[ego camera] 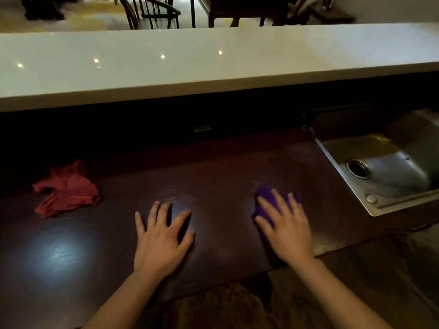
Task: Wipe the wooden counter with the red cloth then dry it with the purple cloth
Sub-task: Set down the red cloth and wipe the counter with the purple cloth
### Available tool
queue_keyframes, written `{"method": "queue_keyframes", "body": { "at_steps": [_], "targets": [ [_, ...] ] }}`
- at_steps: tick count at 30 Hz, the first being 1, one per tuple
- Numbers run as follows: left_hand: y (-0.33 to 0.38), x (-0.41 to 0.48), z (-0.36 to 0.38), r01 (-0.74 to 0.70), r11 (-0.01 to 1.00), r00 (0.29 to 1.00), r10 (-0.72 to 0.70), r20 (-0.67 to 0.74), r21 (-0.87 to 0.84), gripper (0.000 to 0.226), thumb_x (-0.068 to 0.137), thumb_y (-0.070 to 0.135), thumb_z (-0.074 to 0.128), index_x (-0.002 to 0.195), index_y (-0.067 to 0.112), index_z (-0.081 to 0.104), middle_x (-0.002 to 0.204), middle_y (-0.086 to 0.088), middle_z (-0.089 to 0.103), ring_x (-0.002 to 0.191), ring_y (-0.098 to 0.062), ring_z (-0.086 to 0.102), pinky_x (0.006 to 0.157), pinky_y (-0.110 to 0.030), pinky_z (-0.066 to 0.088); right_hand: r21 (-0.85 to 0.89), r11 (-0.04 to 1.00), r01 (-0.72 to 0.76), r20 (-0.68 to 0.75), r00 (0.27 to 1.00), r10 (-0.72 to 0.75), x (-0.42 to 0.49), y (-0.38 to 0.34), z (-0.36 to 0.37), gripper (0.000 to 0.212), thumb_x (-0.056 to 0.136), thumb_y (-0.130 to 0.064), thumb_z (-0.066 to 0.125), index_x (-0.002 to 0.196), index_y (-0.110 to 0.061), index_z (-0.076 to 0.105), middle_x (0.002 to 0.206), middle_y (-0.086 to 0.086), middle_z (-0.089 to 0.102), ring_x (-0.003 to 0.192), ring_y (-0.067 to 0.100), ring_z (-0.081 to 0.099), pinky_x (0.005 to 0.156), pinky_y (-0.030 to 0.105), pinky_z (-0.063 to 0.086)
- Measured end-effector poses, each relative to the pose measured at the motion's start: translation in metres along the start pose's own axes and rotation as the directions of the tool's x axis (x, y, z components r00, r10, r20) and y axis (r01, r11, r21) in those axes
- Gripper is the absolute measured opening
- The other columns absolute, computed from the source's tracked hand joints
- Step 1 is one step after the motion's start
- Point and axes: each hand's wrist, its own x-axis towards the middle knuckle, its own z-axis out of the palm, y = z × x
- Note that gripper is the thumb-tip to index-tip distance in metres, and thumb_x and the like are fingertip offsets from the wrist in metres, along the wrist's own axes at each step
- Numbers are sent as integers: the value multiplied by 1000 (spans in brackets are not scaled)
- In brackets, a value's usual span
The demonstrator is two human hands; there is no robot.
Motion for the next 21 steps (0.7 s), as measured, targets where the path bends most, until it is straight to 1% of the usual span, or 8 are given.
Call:
{"method": "queue_keyframes", "body": {
  "at_steps": [3,8,10,13,16,17,19,21],
  "targets": [
    [-1,-1,6,-1,1000,1000,2,-13,17,52,90,65,30,138,45,41,153,-9,33,148,-28,9,115,-65,2,22,988,150,72,986,-151,5,15,-2,57,92,-70,19,145,-51,21,155,-5,35,145,29,23,116,46,21],
    [-3,1,8,8,1000,999,-8,-43,12,47,90,62,36,133,46,44,149,-8,38,146,-29,16,115,-66,6,31,992,-122,62,991,120,92,9,-5,57,92,-66,30,146,-47,26,160,-4,23,146,35,14,119,49,12],
    [-3,0,6,4,1000,999,-4,-38,8,46,89,61,38,132,46,45,149,-7,37,146,-28,16,115,-65,6,47,988,-144,64,988,141,97,-19,-3,56,91,-66,32,144,-48,30,161,-5,20,146,37,13,119,50,11],
    [-2,-1,0,4,1000,999,-5,-32,-31,47,89,59,38,133,44,46,150,-6,38,147,-26,16,116,-62,5,51,980,193,54,979,-195,42,-72,9,55,91,-68,29,142,-49,34,159,-6,25,145,38,19,117,52,16],
    [-9,-7,-9,8,987,999,-14,-42,-161,50,88,53,37,134,40,49,151,-4,40,147,-21,18,118,-57,5,55,865,499,106,859,-502,-7,-86,13,54,92,-70,23,144,-53,23,160,-11,21,147,32,16,118,49,14],
    [-17,-11,-13,13,983,998,-23,-53,-181,51,87,52,36,135,39,50,150,-4,41,146,-20,19,118,-56,6,71,860,506,131,850,-510,-5,-83,9,55,91,-71,23,144,-54,20,160,-13,19,148,29,14,119,47,11],
    [-40,-27,-21,41,985,996,-53,-72,-167,52,87,52,37,136,39,50,149,-3,43,145,-21,23,117,-59,9,126,917,379,142,908,-395,-3,-93,2,56,90,-71,26,143,-55,25,159,-14,19,148,27,12,120,44,8],
    [-73,-49,-28,100,985,991,-111,-73,-142,54,87,53,35,137,38,51,148,-4,45,144,-24,26,115,-62,14,168,938,304,134,935,-328,-16,-133,-1,55,89,-69,33,141,-52,34,159,-12,23,147,32,17,119,49,13]
  ]
}}
